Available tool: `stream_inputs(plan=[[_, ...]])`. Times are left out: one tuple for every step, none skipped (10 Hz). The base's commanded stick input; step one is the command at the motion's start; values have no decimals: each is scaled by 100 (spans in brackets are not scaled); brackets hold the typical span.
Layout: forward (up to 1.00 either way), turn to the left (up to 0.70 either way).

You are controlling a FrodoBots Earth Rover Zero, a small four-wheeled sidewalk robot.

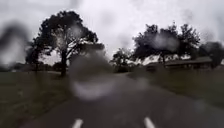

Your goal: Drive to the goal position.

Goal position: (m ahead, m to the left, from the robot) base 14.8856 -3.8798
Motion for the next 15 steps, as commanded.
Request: stream_inputs(plan=[[70, 0], [70, 0], [70, 0], [70, 0], [70, 0], [70, 0], [70, 0], [70, 0], [70, 0], [70, 0], [70, 0], [70, 0], [70, 0], [70, 0], [70, 0]])
